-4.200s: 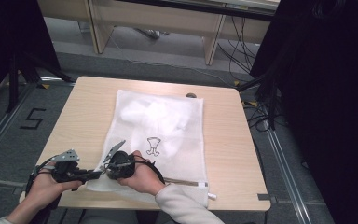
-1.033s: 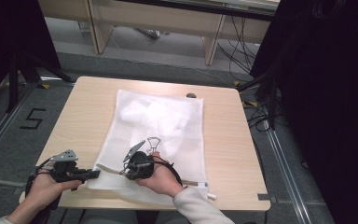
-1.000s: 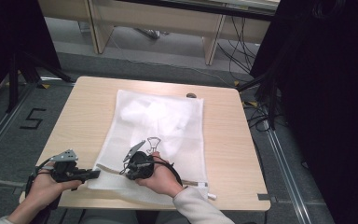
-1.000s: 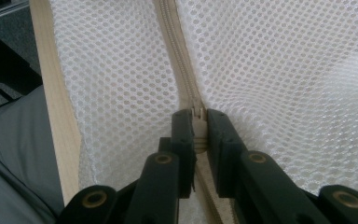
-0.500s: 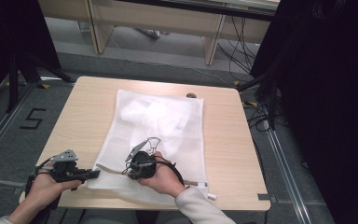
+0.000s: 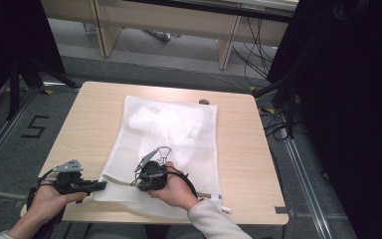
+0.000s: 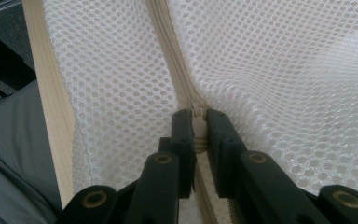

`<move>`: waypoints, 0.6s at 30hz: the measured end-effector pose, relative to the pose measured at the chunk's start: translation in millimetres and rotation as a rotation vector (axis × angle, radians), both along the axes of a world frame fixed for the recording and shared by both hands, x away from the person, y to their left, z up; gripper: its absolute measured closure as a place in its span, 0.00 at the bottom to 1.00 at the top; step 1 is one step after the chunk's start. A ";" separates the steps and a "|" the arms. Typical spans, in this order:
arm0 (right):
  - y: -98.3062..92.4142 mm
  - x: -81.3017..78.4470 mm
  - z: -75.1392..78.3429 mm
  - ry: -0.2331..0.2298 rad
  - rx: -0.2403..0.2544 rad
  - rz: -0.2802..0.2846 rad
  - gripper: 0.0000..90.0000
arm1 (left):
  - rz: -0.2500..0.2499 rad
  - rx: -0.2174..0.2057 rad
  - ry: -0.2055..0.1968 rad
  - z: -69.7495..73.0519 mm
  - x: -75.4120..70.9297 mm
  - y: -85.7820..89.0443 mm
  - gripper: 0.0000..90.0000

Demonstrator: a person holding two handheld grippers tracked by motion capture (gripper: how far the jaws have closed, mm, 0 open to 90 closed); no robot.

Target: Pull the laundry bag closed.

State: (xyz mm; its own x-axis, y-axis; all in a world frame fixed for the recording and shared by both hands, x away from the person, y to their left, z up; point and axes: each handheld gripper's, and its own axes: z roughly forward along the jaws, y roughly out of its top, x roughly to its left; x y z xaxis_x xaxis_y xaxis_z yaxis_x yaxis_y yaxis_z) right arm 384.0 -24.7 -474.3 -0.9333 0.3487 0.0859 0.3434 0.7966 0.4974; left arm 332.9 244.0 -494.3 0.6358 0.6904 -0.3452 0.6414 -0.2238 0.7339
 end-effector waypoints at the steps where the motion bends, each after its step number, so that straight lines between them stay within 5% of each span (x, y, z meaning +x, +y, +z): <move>1: -0.2 0.3 -0.1 -0.002 0.001 0.002 0.91 | 0.001 0.006 -0.003 -0.1 0.0 0.2 0.95; 18: -5.6 1.3 3.9 0.005 -0.002 -0.006 0.91 | -0.002 0.007 0.000 0.0 0.1 0.5 0.95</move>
